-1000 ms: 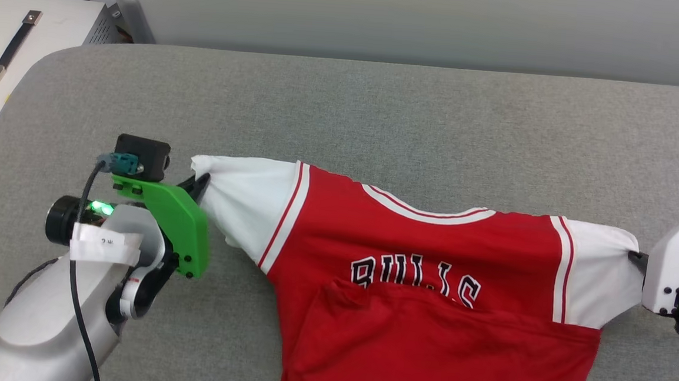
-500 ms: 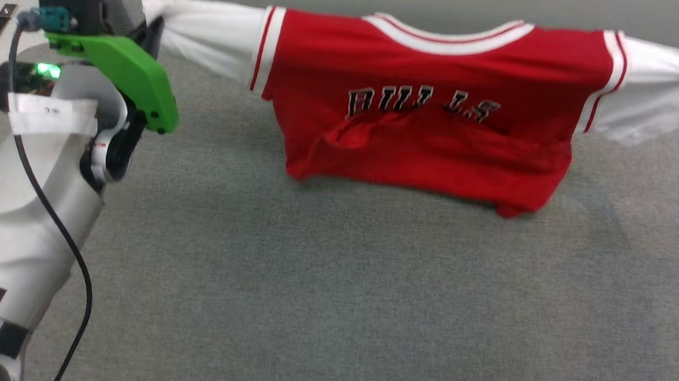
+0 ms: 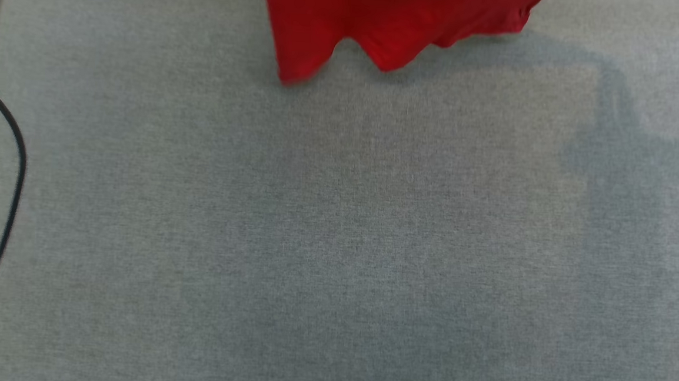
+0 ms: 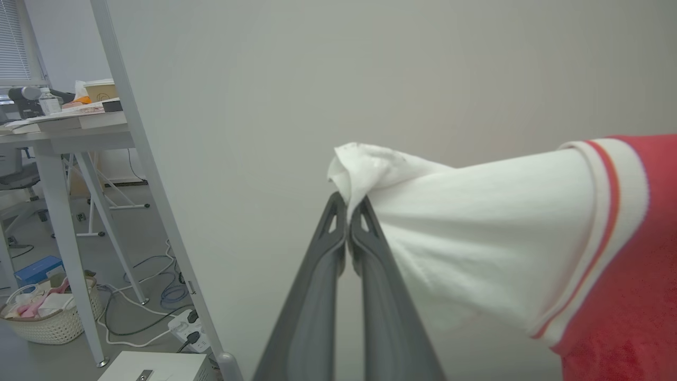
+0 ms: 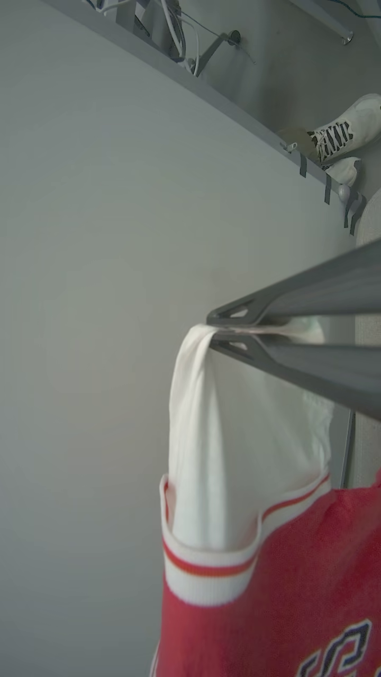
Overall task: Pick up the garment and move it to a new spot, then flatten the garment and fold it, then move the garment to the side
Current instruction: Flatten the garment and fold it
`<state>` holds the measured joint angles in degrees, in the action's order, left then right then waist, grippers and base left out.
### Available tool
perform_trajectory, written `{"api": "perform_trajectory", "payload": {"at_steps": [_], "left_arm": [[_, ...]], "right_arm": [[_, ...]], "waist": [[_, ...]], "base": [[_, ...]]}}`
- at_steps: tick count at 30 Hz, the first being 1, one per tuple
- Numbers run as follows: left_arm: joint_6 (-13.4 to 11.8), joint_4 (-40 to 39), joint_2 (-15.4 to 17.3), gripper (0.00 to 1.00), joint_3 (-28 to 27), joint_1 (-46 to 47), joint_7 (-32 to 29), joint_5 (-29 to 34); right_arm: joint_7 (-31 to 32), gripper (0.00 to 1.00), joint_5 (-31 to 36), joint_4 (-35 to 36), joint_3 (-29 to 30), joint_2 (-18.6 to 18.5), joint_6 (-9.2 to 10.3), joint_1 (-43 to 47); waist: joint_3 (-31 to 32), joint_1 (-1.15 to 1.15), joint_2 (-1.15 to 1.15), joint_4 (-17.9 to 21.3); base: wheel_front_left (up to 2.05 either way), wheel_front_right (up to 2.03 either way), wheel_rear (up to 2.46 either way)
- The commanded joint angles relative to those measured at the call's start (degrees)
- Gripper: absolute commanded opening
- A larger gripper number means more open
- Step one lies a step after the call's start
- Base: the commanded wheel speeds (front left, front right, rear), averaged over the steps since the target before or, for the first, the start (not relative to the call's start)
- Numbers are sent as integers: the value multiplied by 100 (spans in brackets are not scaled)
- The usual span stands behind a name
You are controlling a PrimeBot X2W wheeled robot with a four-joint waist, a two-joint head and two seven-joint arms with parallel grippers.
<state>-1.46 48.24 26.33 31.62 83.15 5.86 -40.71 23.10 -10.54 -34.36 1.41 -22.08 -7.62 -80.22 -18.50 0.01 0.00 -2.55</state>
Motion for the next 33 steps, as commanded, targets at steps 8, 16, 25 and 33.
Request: {"api": "perform_trajectory", "payload": {"at_steps": [8,16,25,33], "left_arm": [[177,503,246,0,-25,1106,422,283],[377,1015,143,0,-44,1073,592,166],[731,1584,-191,0,-103,184,704,-240],[884,1688,-452,0,-89,-1360,837,-664]], "right_arm": [[-738,0,291,-563,-125,100,13,-1240],[-996,0,216,-1103,-480,146,13,-1399],[-1244,0,-394,-1540,-1056,298,13,-408],[-1540,0,-1269,-1403,-1548,352,13,1424]], "waist": [[-1075,-1,0,210],[-1431,-1,0,142],[-1391,-1,0,64],[-873,-1,0,69]], "base": [[0,0,0],[0,0,0],[0,0,0],[0,0,0]]}}
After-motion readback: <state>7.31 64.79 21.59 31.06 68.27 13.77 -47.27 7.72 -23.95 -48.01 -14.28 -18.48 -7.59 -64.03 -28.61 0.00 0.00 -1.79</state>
